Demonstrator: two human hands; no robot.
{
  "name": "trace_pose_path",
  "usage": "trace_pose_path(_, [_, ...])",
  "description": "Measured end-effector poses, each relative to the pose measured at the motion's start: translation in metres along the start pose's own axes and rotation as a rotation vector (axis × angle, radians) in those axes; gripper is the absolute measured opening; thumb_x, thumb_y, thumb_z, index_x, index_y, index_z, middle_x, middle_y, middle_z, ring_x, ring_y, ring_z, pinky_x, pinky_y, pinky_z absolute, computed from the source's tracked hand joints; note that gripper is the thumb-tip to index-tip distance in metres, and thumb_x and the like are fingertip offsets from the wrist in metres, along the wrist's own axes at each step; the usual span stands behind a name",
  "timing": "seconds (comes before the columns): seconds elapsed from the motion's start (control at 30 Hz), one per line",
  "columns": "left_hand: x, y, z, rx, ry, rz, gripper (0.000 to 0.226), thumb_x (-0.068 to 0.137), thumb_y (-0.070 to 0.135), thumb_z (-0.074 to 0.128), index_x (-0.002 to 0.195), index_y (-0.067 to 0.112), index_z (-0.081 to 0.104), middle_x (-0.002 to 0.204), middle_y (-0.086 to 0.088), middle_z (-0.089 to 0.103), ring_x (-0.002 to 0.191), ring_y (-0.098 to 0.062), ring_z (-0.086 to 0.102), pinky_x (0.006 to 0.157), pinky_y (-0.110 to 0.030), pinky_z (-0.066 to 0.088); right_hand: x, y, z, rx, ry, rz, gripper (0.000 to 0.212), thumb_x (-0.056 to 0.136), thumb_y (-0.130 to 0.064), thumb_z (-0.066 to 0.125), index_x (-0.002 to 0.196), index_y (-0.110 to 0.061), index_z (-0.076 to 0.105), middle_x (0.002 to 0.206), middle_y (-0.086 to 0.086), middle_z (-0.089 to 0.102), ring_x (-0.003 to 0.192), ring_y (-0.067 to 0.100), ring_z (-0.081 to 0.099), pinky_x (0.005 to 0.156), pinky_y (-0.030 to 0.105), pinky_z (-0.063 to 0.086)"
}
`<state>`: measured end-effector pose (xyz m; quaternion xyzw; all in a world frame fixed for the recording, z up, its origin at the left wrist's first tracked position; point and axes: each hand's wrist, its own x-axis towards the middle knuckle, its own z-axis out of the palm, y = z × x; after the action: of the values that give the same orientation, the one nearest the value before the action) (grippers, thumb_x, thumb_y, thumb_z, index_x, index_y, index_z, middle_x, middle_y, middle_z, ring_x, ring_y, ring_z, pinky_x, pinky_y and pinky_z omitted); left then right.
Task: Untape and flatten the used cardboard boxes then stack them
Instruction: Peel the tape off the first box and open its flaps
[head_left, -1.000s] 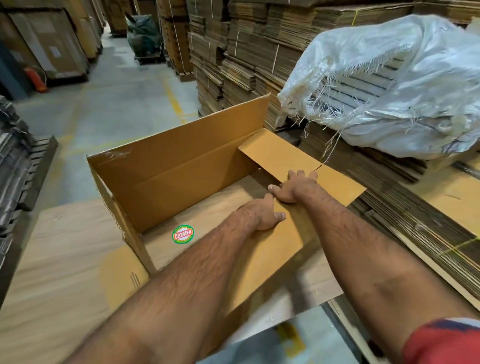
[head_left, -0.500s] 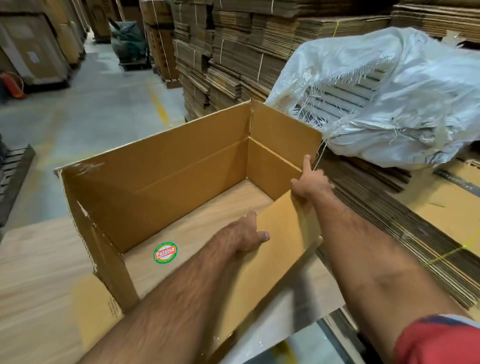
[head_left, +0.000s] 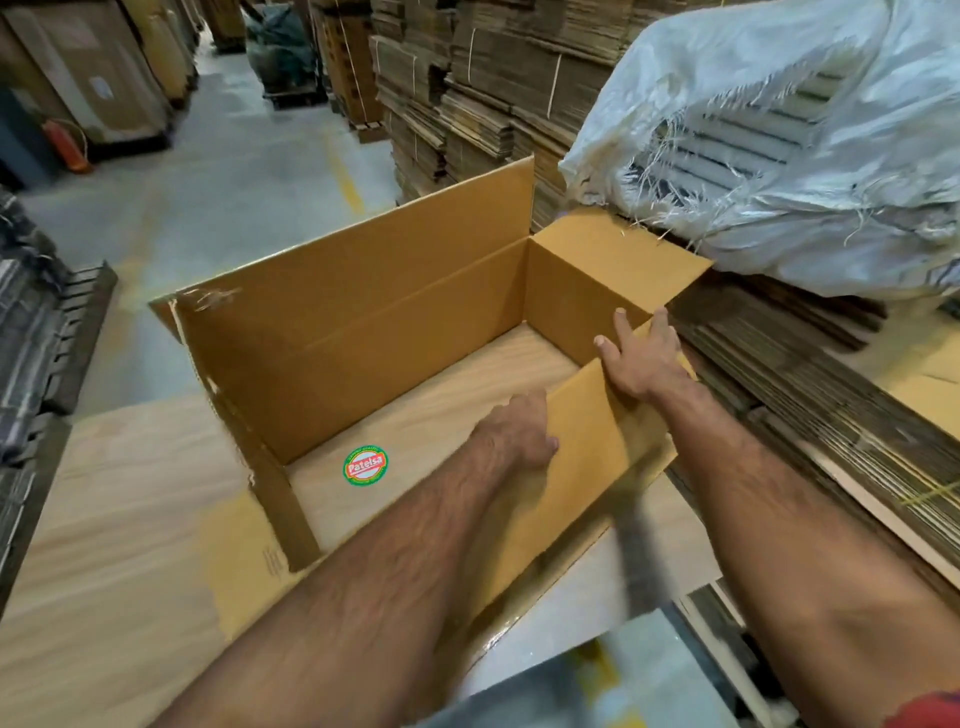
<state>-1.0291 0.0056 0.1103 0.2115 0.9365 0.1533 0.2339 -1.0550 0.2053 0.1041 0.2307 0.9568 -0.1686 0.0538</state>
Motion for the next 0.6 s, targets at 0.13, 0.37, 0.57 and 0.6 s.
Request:
trace_pose_path(0.13, [-0.015,0.000,-0.012,0.046,-0.084,0.011,0.079,0.092,0.040,0.060,0.153,0.018,0.014,0.151,-0.011,0.033,0.134,-0.031,0.038,0.109,-0.046,0.037,-0.056,-0.020,0.001,-0.197,-0.222,-0.199,0.091,0.092,-0.067,0.044,0.157,-0.033,-0.010,0.160,0.018,-0.026,0.147,0.044,-0.016,0.119,0.056,0.005])
trace_pose_path(0.37, [-0.062,-0.025,-0.067,0.631,-0.331,-0.024,0.061,0.097,0.031,0.040,0.154,0.022,0.022,0.150,-0.007,0.042,0.131,-0.029,0.046,0.109,-0.043,0.037,-0.156,-0.039,0.031,-0.671,-0.304,-0.583,0.156,0.054,-0.071,0.081,0.143,-0.027,-0.039,0.152,0.013,-0.042,0.144,0.037,-0.030,0.115,0.067,-0.002])
trace_pose_path(0.57, [-0.125,-0.083,-0.180,0.768,-0.143,0.010,0.052,0.093,0.006,0.040,0.129,0.040,0.055,0.141,0.005,0.048,0.122,-0.026,0.052,0.103,-0.042,0.045,-0.211,-0.061,0.049,-0.599,0.154,-1.064,0.105,0.068,-0.015,0.082,0.153,-0.028,0.021,0.162,0.022,0.010,0.148,0.038,0.015,0.116,0.060,0.018])
trace_pose_path(0.6, [-0.135,-0.097,-0.196,0.775,-0.120,0.019,0.052,0.093,0.002,0.042,0.127,0.037,0.059,0.139,0.002,0.051,0.117,-0.025,0.054,0.098,-0.042,0.049,-0.211,-0.067,0.041,-0.525,0.236,-1.116,0.088,0.067,-0.012,0.081,0.144,-0.026,0.041,0.157,0.022,0.027,0.142,0.039,0.031,0.110,0.057,0.029])
